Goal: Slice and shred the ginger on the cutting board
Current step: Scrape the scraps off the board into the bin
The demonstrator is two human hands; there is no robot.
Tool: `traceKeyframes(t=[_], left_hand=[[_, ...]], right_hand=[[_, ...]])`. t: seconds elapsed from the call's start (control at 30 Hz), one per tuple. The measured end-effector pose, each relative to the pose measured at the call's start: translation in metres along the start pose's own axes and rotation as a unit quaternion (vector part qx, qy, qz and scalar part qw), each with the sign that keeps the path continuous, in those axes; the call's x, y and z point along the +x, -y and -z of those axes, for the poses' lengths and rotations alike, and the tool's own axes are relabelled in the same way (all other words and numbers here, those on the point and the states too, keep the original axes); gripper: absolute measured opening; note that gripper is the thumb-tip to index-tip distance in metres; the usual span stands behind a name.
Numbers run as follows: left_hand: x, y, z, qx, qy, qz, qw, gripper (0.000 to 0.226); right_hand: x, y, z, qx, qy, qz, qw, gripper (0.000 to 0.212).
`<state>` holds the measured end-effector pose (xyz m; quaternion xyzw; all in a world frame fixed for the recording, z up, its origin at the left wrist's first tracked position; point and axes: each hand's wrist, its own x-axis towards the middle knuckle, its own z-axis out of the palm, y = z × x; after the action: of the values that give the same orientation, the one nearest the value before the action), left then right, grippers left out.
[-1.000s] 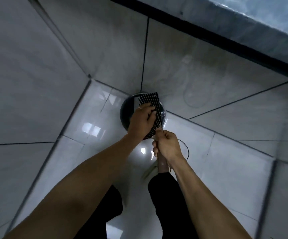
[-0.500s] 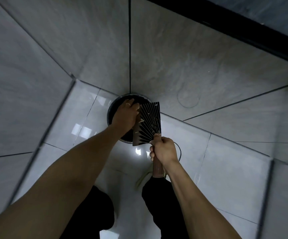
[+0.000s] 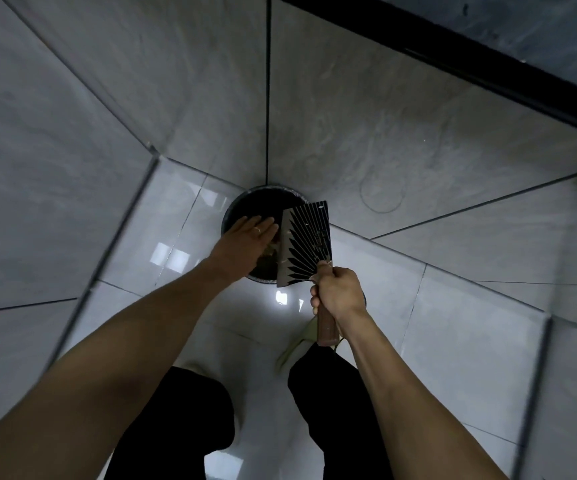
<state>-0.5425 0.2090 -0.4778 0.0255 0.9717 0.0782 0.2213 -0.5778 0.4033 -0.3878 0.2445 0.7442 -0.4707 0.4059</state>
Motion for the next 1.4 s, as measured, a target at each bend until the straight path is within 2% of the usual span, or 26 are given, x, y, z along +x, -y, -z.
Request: traceKeyframes(t=[0.07, 0.13, 0.17, 0.23, 0.33, 0.37, 0.43, 0.47, 0.53, 0.6, 0.67, 0.7, 0.8, 0.87, 0.93, 1.03, 1.07, 1.1, 1.2, 1.23, 1.3, 1.4], left_hand=[[-0.010, -0.006, 0.007, -0.057, -0.073, -0.045, 0.995, 0.078], [-0.022, -0.013, -0.001, -0.086, -0.165, -0.126, 0.974, 0.065], [-0.028, -0.015, -0.006, -0.086, -0.193, -0.158, 0.965, 0.057], [-0.037, -0.017, -0.014, -0.082, -0.199, -0.188, 0.958, 0.054], [-0.036, -0.011, -0.014, -0.012, -0.120, -0.164, 0.979, 0.068], [-0.032, -0.007, -0.012, 0.014, -0.072, -0.135, 0.988, 0.074], [-0.024, -0.002, -0.005, 0.053, 0.029, -0.059, 0.996, 0.073], [-0.020, -0.001, -0.002, 0.056, 0.050, -0.026, 0.997, 0.071], [-0.015, -0.003, 0.004, 0.036, 0.023, -0.013, 0.999, 0.074], [-0.008, -0.011, 0.005, -0.023, -0.033, -0.069, 0.997, 0.080], [-0.001, -0.019, 0.006, -0.038, -0.052, -0.118, 0.991, 0.083], [0.002, -0.021, 0.007, -0.022, -0.033, -0.108, 0.993, 0.082], [0.007, -0.016, 0.005, 0.067, 0.049, -0.002, 0.997, 0.073], [0.002, -0.010, 0.007, 0.081, 0.076, 0.053, 0.992, 0.067], [0.001, -0.010, 0.010, 0.054, 0.059, 0.058, 0.995, 0.067], [0.005, -0.029, 0.017, -0.004, -0.017, -0.001, 1.000, 0.076], [0.006, -0.036, 0.018, 0.003, -0.022, -0.012, 1.000, 0.077], [0.007, -0.040, 0.018, 0.019, -0.008, 0.001, 1.000, 0.076], [0.004, -0.040, 0.017, 0.041, 0.036, 0.127, 0.990, 0.065], [0.003, -0.040, 0.019, 0.030, 0.034, 0.146, 0.988, 0.064], [-0.001, -0.042, 0.025, -0.022, 0.000, 0.120, 0.993, 0.069], [-0.006, -0.055, 0.043, -0.062, -0.035, 0.024, 0.997, 0.080]], right_hand=[[0.000, -0.001, 0.000, -0.002, 0.000, -0.002, 1.000, 0.034], [0.001, -0.001, -0.001, 0.009, 0.001, -0.010, 1.000, 0.034], [0.002, 0.000, -0.001, 0.017, 0.002, -0.014, 1.000, 0.034], [0.002, 0.000, -0.002, 0.028, 0.000, -0.021, 0.999, 0.034], [0.003, 0.000, 0.000, 0.034, -0.003, -0.020, 0.999, 0.033], [0.002, 0.000, 0.001, 0.038, -0.003, -0.021, 0.999, 0.033], [0.003, -0.002, 0.004, 0.038, -0.002, -0.020, 0.999, 0.034], [0.004, -0.003, 0.005, 0.029, -0.002, -0.016, 0.999, 0.034], [0.004, -0.005, 0.007, 0.002, 0.001, -0.005, 1.000, 0.035], [0.004, -0.007, 0.008, -0.021, 0.007, 0.008, 1.000, 0.035], [0.003, -0.008, 0.008, -0.046, 0.014, 0.024, 0.999, 0.037], [0.002, -0.008, 0.009, -0.055, 0.016, 0.031, 0.998, 0.038], [0.001, -0.009, 0.012, -0.065, 0.010, 0.041, 0.997, 0.038], [0.002, -0.008, 0.015, -0.059, 0.007, 0.040, 0.997, 0.038], [0.002, -0.006, 0.017, -0.048, 0.009, 0.037, 0.998, 0.038], [-0.001, 0.001, 0.016, -0.037, 0.012, 0.028, 0.999, 0.037], [-0.002, 0.002, 0.015, -0.039, 0.012, 0.029, 0.999, 0.037], [-0.002, 0.004, 0.015, -0.043, 0.012, 0.032, 0.998, 0.037], [-0.004, 0.006, 0.018, -0.077, 0.009, 0.048, 0.996, 0.038], [-0.006, 0.007, 0.020, -0.094, 0.009, 0.057, 0.994, 0.038], [-0.013, 0.009, 0.023, -0.138, 0.011, 0.076, 0.987, 0.038], [-0.025, 0.015, 0.024, -0.202, 0.010, 0.107, 0.973, 0.040]])
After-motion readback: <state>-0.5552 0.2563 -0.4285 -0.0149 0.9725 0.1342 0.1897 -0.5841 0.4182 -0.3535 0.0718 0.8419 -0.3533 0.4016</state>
